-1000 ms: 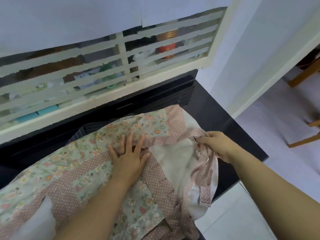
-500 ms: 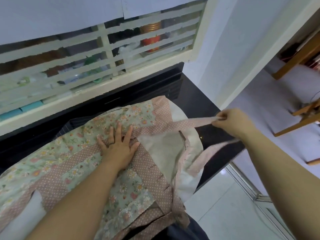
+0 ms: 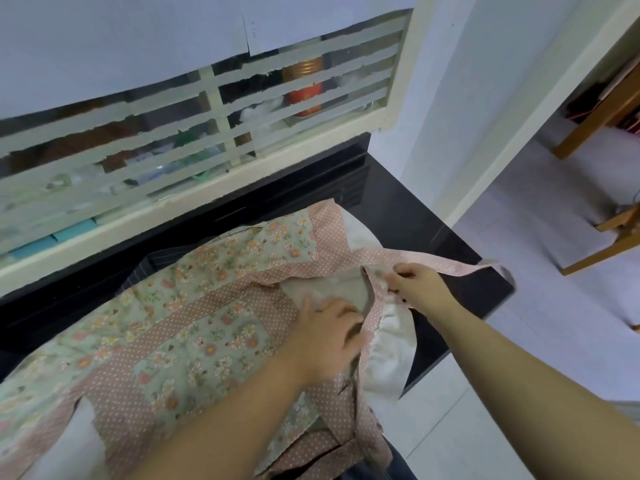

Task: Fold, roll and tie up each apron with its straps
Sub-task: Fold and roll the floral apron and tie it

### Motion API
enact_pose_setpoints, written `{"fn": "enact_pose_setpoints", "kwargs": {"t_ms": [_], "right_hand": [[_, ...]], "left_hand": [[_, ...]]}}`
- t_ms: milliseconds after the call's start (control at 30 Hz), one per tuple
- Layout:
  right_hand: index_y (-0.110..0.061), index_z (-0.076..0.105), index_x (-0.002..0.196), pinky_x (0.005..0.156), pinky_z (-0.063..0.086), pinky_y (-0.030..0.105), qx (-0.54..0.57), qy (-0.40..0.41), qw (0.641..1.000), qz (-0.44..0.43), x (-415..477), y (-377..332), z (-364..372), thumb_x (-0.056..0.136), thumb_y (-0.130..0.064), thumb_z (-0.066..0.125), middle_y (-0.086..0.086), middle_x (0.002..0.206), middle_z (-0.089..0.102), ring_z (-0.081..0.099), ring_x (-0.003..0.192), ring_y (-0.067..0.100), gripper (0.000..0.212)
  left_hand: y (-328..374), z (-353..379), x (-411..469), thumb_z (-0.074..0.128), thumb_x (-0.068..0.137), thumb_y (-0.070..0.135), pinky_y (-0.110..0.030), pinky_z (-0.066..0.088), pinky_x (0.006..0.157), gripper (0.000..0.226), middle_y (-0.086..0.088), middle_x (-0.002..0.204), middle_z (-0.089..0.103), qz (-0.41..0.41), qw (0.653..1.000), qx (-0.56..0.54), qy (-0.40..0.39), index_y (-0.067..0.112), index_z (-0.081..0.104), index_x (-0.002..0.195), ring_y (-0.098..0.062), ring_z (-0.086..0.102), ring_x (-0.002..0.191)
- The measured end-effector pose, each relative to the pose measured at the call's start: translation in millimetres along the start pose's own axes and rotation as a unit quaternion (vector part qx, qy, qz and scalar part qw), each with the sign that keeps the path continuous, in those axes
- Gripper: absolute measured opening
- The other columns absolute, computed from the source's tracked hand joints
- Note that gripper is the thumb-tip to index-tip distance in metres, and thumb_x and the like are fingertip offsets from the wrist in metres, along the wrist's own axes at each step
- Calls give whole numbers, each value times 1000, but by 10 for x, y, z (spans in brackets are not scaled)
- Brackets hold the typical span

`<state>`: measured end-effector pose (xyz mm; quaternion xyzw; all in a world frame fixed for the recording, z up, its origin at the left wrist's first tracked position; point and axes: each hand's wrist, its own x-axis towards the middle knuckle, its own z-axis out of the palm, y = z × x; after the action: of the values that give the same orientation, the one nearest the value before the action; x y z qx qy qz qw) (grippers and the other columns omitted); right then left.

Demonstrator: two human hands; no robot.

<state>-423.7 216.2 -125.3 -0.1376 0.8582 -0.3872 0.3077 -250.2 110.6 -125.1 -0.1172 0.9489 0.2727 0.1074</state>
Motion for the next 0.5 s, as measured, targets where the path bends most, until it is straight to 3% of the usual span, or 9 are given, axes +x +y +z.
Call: {"fn": "enact_pose_setpoints", "kwargs": {"t_ms": [67,133,200,267,333,400,500], "right_hand": [[-9,62,101,58,43,24,155,15,987,40,80,-89,28,87,-21,65,2,81,62,53,63,13,19],[-13,55,112,53,40,22,277,32,957,85,216,-171,0,88,-20,66,1,87,59,48,63,10,27],[-16,53,108,50,39,19,337,6,934,116,328,-298,-73,91,-19,63,-2,86,58,44,62,8,21],[-13,57,98,49,42,14,378,-25,918,120,419,-482,-138,94,-12,59,-1,84,62,47,59,5,5],[-12,59,95,52,47,13,403,-19,911,90,522,-647,-176,94,-5,56,2,86,66,54,58,4,7],[-8,58,99,60,52,18,398,0,916,51,618,-772,-212,95,-4,53,6,92,65,59,64,8,8],[-2,55,120,74,49,29,250,22,966,55,689,-634,-215,96,-11,51,5,95,56,54,71,11,26]], "left_hand": [[160,65,94,19,83,66,-44,11,113,66,7,123,50,-3,1000,-7,-23,21,55,115,-13,41,120],[240,88,169,39,91,48,-35,33,91,32,5,92,53,-15,999,-38,10,19,49,85,-17,47,92],[303,96,211,48,95,25,-32,31,63,35,4,66,39,-30,994,-104,27,19,32,65,-16,38,66],[352,80,210,50,95,21,-31,30,56,37,1,61,39,-24,982,-186,-8,15,34,63,-11,34,57],[390,76,192,49,97,25,-28,42,65,24,-5,75,56,-5,972,-229,-59,9,53,79,-10,48,67],[412,53,189,48,98,31,-29,43,74,24,-4,89,61,-9,969,-224,-101,8,55,95,-13,54,79],[316,-60,192,44,99,28,-31,31,57,34,-3,66,45,-5,978,-199,-53,3,47,75,-12,38,59]]}}
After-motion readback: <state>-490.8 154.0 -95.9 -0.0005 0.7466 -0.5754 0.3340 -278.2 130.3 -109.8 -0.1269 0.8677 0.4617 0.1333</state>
